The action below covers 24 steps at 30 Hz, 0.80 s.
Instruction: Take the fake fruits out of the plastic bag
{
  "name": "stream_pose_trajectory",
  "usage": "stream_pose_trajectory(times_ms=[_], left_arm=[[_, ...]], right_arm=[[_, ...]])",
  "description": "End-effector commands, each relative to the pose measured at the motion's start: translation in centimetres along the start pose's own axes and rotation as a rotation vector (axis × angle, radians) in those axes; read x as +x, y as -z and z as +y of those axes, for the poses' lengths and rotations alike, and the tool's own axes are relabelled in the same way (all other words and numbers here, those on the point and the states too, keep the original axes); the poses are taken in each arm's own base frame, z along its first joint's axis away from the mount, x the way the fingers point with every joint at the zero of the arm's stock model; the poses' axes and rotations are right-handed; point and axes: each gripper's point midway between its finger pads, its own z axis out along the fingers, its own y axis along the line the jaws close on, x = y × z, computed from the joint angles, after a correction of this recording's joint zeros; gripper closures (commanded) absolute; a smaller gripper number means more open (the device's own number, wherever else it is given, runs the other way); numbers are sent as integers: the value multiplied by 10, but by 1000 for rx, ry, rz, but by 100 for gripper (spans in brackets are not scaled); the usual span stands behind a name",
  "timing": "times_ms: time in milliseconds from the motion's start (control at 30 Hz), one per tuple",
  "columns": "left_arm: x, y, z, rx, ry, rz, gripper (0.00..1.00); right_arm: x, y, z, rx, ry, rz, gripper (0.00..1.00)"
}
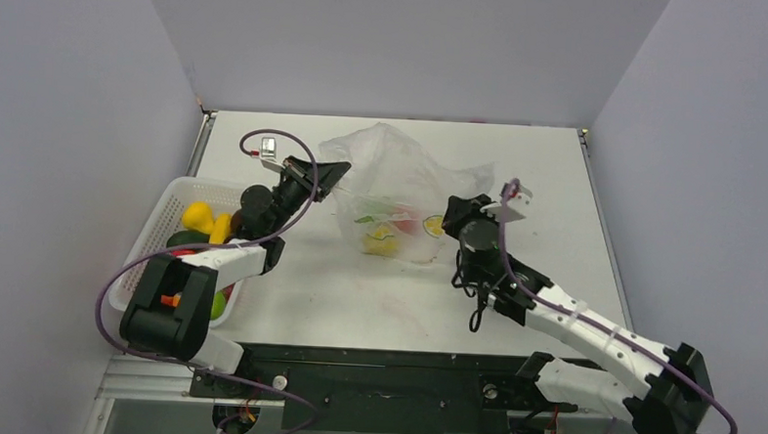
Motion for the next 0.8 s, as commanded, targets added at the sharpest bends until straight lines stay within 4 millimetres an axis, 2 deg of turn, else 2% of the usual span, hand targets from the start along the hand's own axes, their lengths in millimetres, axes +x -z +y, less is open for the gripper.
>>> stream_pose_trajectory(times_ms=[0, 33, 67, 100, 167, 233, 267, 333, 367, 400, 433, 467, 500, 533, 567, 600, 633, 667, 700, 733, 767], left_arm=[[-39, -4, -69, 333, 119, -135, 100], [-43, -5, -63, 342, 157, -157, 100], [-46, 1, -74, 407, 147, -173, 100], [-46, 0, -71, 410, 159, -174, 100], [-41, 5, -74, 423, 105, -160, 100], [-32, 11, -65, 380, 61, -142, 100], [-27, 15, -54, 339, 58, -131, 100], [-18, 18, -41, 266, 23, -80, 100], [-8, 18, -28, 212, 14, -30, 100], [-3, 24, -26, 193, 6, -4, 100], [2, 25, -13, 135, -6, 13, 98], [6, 32, -16, 126, -23, 24, 92], [13, 36, 6, 30, -41, 51, 90], [11, 42, -6, 32, -83, 48, 82], [17, 47, 16, -69, -116, 79, 78], [12, 54, 2, -58, -208, 63, 68], [17, 61, 18, -157, -207, 95, 62], [12, 69, 6, -157, -287, 80, 53], [13, 76, 12, -223, -296, 105, 48], [9, 84, -2, -213, -373, 94, 42], [10, 92, 0, -270, -381, 122, 39]], right_arm=[[-80, 35, 40, -444, -401, -279, 100], [-96, 42, 36, -485, -475, -331, 100], [-84, 39, 24, -475, -479, -330, 100], [-92, 44, 21, -500, -552, -355, 100], [-82, 41, 5, -494, -622, -361, 100], [-56, 37, -13, -480, -653, -332, 100], [-51, 38, -15, -482, -658, -324, 100], [-29, 33, -22, -453, -607, -277, 100], [-20, 32, -27, -439, -592, -262, 100], [-14, 33, -29, -435, -578, -247, 100], [-7, 32, -33, -425, -565, -232, 100], [0, 32, -35, -411, -547, -210, 100], [2, 33, -35, -408, -537, -201, 100], [5, 34, -36, -402, -509, -192, 100], [5, 36, -32, -410, -500, -186, 100], [9, 36, -32, -404, -468, -168, 100], [8, 40, -26, -420, -458, -161, 100], [9, 41, -27, -415, -433, -160, 100], [13, 44, -23, -416, -412, -140, 100], [8, 46, -21, -410, -403, -153, 100], [13, 50, -17, -418, -380, -137, 100]])
